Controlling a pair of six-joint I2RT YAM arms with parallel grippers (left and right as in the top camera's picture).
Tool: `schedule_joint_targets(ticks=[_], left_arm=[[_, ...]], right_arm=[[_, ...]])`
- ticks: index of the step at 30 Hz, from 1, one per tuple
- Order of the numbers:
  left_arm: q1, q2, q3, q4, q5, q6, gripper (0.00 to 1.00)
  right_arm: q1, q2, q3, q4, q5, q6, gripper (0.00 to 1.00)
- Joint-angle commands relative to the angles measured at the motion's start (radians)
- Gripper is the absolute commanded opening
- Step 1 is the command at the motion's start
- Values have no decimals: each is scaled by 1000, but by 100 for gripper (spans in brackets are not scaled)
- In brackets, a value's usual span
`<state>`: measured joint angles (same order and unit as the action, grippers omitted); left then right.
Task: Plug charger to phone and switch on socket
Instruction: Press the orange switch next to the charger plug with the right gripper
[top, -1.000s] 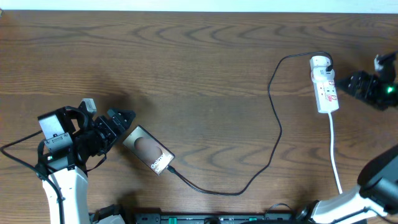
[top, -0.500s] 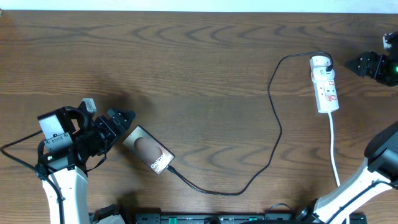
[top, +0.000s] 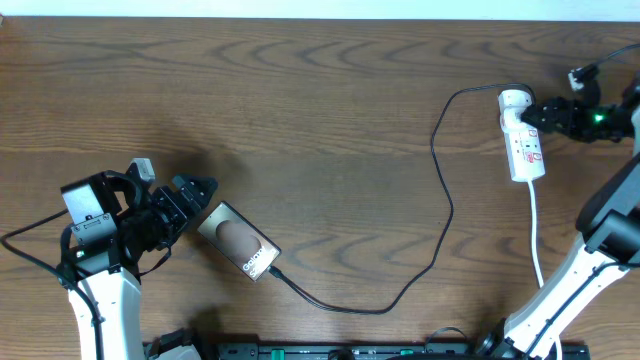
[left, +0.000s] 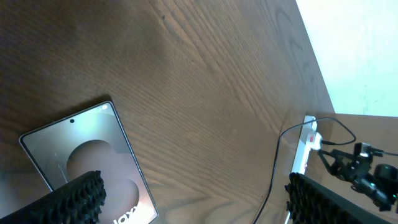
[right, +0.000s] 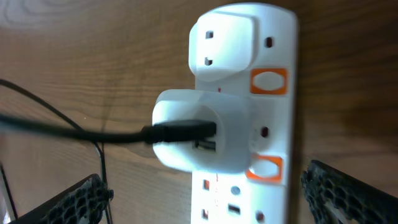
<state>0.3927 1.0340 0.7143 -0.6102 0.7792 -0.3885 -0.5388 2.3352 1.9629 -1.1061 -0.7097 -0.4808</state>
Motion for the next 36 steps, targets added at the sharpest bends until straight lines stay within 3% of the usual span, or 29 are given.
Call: schedule_joint_targets(ticks=[1, 36], left_arm=[[3, -3, 16, -3, -6, 6, 92], [3, -3, 16, -3, -66, 6, 91]], right_arm=[[37, 35, 19, 4, -31, -25, 99], [66, 37, 19, -20, 67, 61, 99]])
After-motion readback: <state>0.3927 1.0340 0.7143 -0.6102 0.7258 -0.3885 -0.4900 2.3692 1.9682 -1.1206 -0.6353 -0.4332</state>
